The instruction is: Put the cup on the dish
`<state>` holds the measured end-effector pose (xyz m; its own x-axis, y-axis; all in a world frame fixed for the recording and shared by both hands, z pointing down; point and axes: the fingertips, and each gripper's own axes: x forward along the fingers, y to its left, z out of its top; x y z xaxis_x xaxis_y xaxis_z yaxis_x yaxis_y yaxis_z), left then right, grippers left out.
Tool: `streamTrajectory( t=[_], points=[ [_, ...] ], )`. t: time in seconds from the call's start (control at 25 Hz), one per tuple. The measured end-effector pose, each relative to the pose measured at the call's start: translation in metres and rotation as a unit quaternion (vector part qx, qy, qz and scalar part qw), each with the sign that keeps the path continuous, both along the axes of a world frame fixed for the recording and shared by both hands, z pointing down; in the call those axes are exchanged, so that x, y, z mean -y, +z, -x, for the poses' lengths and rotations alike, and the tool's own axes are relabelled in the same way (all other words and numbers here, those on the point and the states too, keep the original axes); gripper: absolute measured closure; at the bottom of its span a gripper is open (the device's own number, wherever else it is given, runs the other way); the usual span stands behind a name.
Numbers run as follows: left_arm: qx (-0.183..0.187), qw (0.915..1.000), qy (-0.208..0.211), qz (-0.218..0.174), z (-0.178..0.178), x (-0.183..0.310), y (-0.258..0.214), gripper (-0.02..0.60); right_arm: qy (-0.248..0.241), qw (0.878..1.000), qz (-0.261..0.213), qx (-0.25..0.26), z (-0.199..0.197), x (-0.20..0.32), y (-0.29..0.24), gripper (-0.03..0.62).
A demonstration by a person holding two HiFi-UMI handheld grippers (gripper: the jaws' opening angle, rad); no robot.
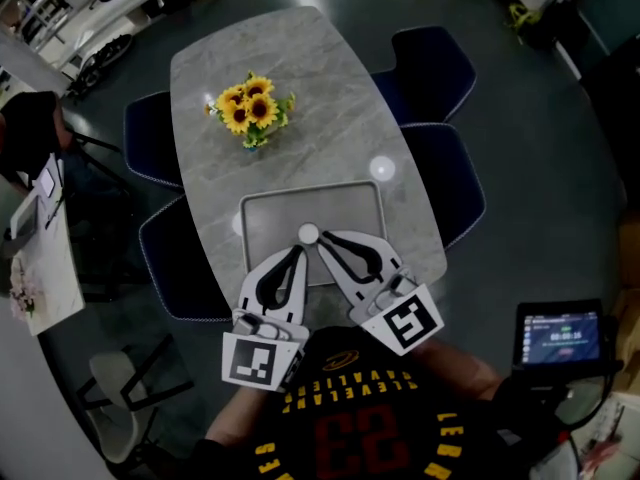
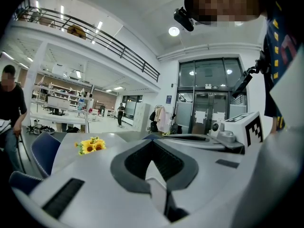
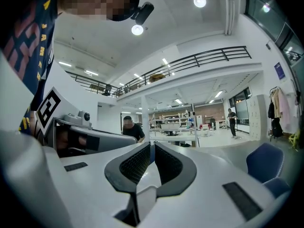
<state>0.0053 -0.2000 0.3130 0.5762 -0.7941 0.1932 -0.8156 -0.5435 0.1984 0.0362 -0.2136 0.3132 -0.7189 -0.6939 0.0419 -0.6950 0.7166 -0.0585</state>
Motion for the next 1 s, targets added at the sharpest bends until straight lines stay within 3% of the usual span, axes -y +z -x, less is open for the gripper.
streamTrajectory(
  t=[0.32, 0.68, 0.8, 1.0],
  points=[
    [-0.017, 0.9994, 0.002, -0.029, -0.001, 0.009, -0.013, 0.575, -0.001, 1.0, 0.02, -0.008, 0.004, 0.001, 0.009, 0.554],
    [-0.015, 0.9996, 0.023, -0.01, -0.002, 0.008, 0.004, 0.576, 0.023, 1.0, -0.003, -0.01, 0.0, 0.002, 0.009, 0.554],
    [-0.029, 0.9991, 0.025, -0.019, -0.003, 0.006, -0.001, 0.576, 0.023, 1.0, -0.005, -0.011, 0.002, -0.001, 0.01, 0.554],
    [-0.009, 0.9996, 0.029, 0.0, -0.016, 0.016, 0.007, 0.575, 0.031, 0.999, -0.002, -0.007, -0.017, 0.01, 0.009, 0.554]
  ],
)
